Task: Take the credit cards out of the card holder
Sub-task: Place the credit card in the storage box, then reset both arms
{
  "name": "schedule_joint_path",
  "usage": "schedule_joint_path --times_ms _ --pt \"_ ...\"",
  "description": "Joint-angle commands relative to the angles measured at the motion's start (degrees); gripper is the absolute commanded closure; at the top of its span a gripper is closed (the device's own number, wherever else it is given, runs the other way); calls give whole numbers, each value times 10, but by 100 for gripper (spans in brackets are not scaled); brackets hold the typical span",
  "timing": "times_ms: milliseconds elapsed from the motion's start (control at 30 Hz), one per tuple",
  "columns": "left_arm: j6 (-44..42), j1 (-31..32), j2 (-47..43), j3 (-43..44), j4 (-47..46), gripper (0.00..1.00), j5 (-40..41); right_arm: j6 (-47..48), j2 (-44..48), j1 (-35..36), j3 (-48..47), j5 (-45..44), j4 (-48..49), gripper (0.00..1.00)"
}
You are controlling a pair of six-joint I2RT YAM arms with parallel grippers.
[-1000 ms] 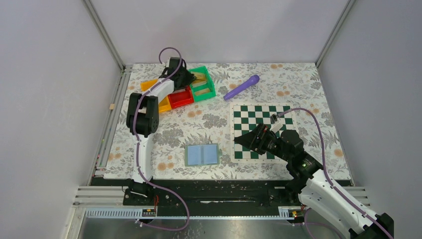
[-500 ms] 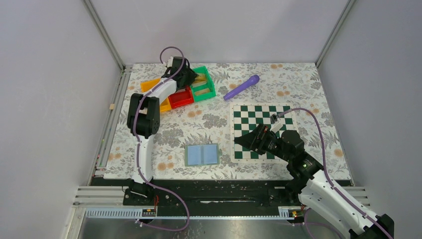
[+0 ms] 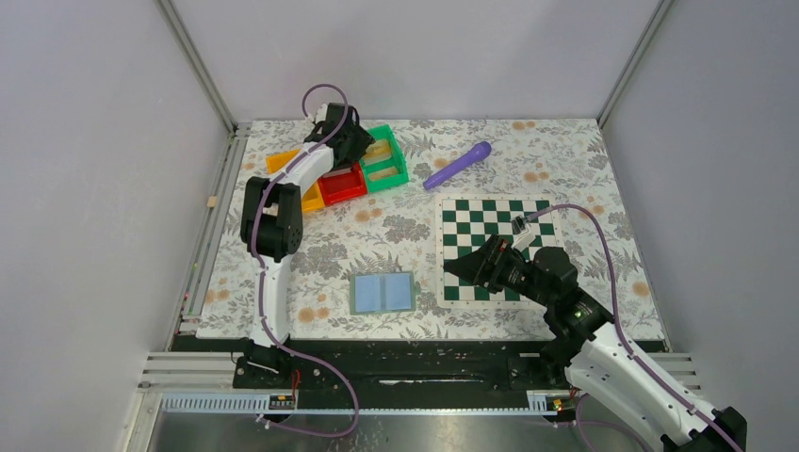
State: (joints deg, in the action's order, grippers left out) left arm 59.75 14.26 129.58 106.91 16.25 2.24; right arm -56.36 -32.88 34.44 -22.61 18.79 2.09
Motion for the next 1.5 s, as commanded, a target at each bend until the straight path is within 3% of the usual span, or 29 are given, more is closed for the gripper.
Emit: schedule_joint_path --times_ms 0,333,533,633,667,700,733,900,1100,1467 --pt "-18 -5 -25 17 29 55 35 12 6 -2 -14 9 22 1" --pt "-54 -6 -59 10 14 52 2 33 -16 -2 -31 7 -2 1" --pt "-107 -3 -184 -55 11 46 -69 125 -43 -2 -99 -37 -174 1" --pt "-127 6 -270 -137 -11 32 -123 199 -49 -2 -145 -86 -257 1" --pt "-139 12 -300 -166 -16 22 -132 219 -50 -2 -162 -105 -279 1" --pt "-152 21 -328 -190 -16 4 -140 236 -51 -2 -179 -126 -301 1" --pt "-167 33 -356 -221 -12 2 -149 248 -51 -2 -201 -146 -326 1" --pt "-238 85 -498 -318 12 1 -215 278 -33 -2 -272 -209 -382 1" --pt "-259 153 -666 -433 17 1 -237 274 10 -2 -291 -192 -394 1" --pt "-268 177 -894 -627 31 1 -171 231 127 -2 -260 -200 -399 1"
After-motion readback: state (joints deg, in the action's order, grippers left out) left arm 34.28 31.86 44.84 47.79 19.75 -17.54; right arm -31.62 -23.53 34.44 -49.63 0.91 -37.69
